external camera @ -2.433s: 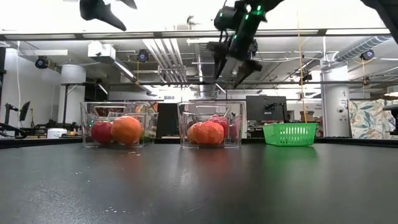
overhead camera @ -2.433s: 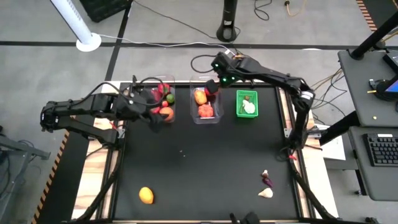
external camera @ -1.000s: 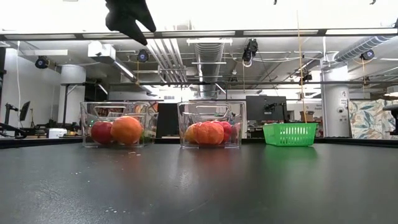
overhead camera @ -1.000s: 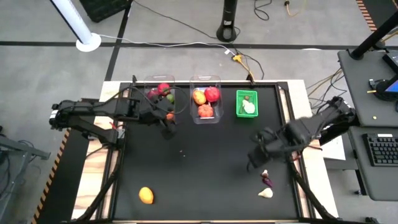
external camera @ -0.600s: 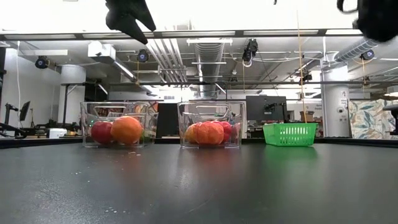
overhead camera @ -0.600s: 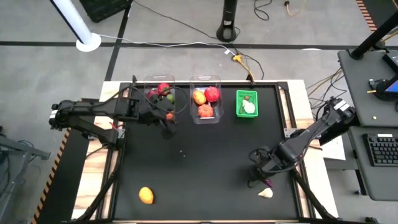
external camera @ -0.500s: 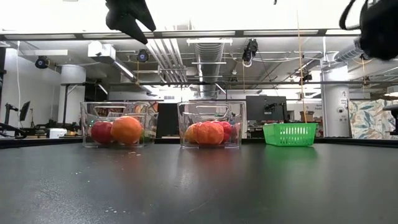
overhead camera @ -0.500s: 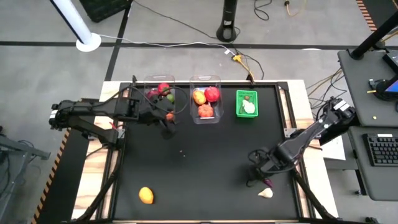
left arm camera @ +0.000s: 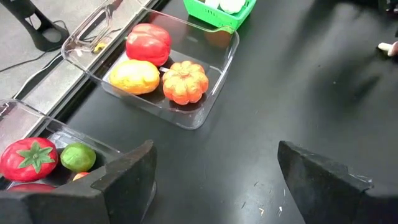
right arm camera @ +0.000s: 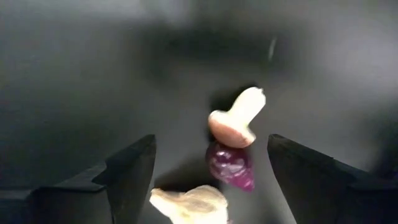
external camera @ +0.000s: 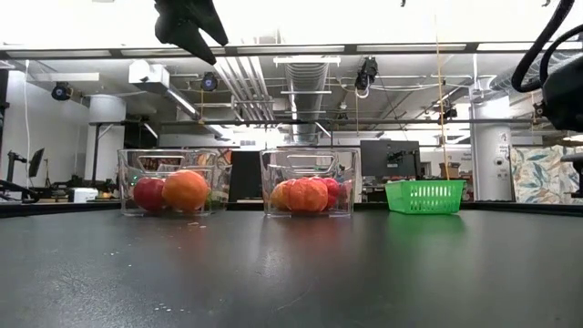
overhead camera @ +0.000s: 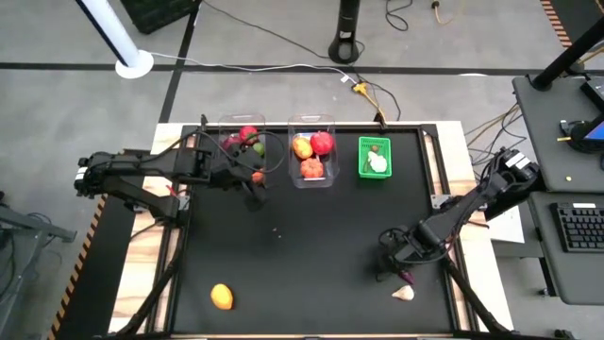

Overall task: Sort produce into baskets
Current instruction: Put the mushroom into the green bin, then put the lemon into the left transparent bin

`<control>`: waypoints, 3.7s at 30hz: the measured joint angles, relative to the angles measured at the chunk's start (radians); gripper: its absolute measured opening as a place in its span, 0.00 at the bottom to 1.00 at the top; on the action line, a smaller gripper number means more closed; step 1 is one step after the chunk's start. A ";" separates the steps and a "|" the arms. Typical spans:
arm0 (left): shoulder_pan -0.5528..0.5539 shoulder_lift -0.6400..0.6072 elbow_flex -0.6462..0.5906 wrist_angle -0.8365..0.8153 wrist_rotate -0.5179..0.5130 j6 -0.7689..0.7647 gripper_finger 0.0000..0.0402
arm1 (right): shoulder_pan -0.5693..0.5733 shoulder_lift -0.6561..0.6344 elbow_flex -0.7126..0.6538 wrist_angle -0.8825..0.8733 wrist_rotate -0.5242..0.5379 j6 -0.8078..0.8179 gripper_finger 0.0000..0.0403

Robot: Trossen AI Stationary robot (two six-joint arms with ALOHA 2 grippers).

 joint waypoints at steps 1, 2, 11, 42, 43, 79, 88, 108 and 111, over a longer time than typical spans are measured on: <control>0.000 0.000 0.000 0.000 -0.001 0.001 0.78 | 0.000 0.000 -0.003 0.000 0.000 0.000 0.73; 0.000 0.000 0.000 0.000 -0.001 0.003 0.78 | 0.000 0.002 -0.004 0.002 0.000 0.000 0.73; 0.000 0.001 0.000 0.000 -0.003 0.008 0.78 | 0.003 0.051 -0.005 0.022 -0.007 -0.017 0.68; 0.002 0.002 0.000 0.000 -0.003 0.005 0.78 | -0.031 0.045 0.009 0.032 0.070 -0.057 0.23; 0.002 0.002 0.000 0.000 -0.003 -0.002 0.78 | -0.051 0.031 0.016 0.032 0.101 -0.071 0.23; -0.006 0.002 -0.001 -0.134 0.087 -0.282 0.78 | -1.260 0.185 0.435 -0.179 0.306 -1.392 0.42; -0.006 0.001 -0.001 -0.179 0.206 -0.317 0.78 | -1.260 0.180 0.434 -0.177 0.307 -1.396 0.56; -0.723 0.093 -0.061 -0.340 0.426 -1.842 0.78 | -1.257 0.176 0.434 -0.112 0.256 -1.433 0.71; -0.796 0.146 -0.063 -0.289 0.427 -1.956 0.78 | -1.257 0.176 0.434 -0.111 0.251 -1.443 0.72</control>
